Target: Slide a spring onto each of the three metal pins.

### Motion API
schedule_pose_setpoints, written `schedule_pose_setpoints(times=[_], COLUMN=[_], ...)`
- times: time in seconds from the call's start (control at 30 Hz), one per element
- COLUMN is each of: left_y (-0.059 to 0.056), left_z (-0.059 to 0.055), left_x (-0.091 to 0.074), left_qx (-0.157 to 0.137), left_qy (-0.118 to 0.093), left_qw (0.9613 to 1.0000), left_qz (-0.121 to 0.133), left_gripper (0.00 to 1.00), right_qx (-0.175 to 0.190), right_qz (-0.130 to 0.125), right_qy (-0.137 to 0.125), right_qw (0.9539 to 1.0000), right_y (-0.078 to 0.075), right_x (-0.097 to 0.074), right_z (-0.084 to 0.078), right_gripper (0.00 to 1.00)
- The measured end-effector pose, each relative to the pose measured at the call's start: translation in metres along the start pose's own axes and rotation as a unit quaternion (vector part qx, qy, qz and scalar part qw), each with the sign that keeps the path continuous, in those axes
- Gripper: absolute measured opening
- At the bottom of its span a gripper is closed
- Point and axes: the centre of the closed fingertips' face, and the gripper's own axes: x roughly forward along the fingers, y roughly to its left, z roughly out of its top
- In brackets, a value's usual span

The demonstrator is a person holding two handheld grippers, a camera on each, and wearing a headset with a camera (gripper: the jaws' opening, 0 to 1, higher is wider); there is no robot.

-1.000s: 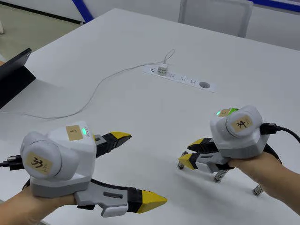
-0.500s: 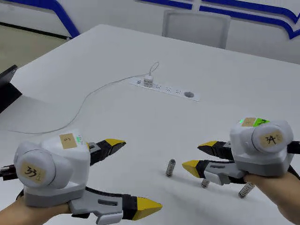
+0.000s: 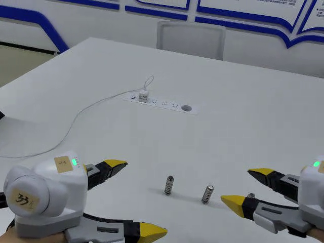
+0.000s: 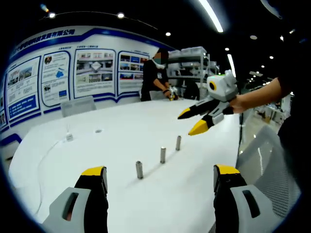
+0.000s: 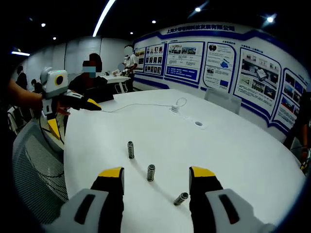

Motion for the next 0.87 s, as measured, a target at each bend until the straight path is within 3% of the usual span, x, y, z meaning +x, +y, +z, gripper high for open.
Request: schedule_pose_setpoints(times=[0.13,0.17,0.3,0.4,0.5,0.6,0.87], left_y=[-0.003,-0.004,-0.008,-0.001,-0.008,-0.014,-0.025], left_z=[-0.001,-0.002,-0.008,-0.006,-0.013,-0.017,-0.018], left_x=[0.001,0.001,0.002,-0.001,0.001,0.003,0.006], left_qx=[0.003,0.003,0.007,0.022,0.003,0.000,-0.005], left_qy=[0.002,0.002,0.007,-0.012,-0.004,0.003,0.003], left_qw=[1.0000,1.0000,0.9999,0.9986,0.9993,0.9995,0.9997], left_qz=[0.002,0.004,0.012,0.048,0.037,0.031,0.025], left_gripper=[0.93,0.93,0.93,0.89,0.92,0.93,0.97], right_qx=[0.031,0.040,0.059,0.068,0.080,0.096,0.100], right_qz=[-0.032,-0.044,-0.061,-0.068,-0.080,-0.081,-0.088], right_qy=[-0.004,-0.017,-0.030,-0.026,-0.023,-0.039,-0.049], right_qw=[0.9990,0.9981,0.9960,0.9951,0.9933,0.9913,0.9899], right_y=[-0.012,-0.016,-0.020,-0.021,-0.022,-0.018,-0.009], right_x=[-0.016,-0.022,-0.037,-0.044,-0.052,-0.057,-0.065], right_z=[-0.014,-0.014,-0.023,-0.033,-0.045,-0.047,-0.054], right_gripper=[0.58,0.60,0.64,0.64,0.66,0.73,0.85])
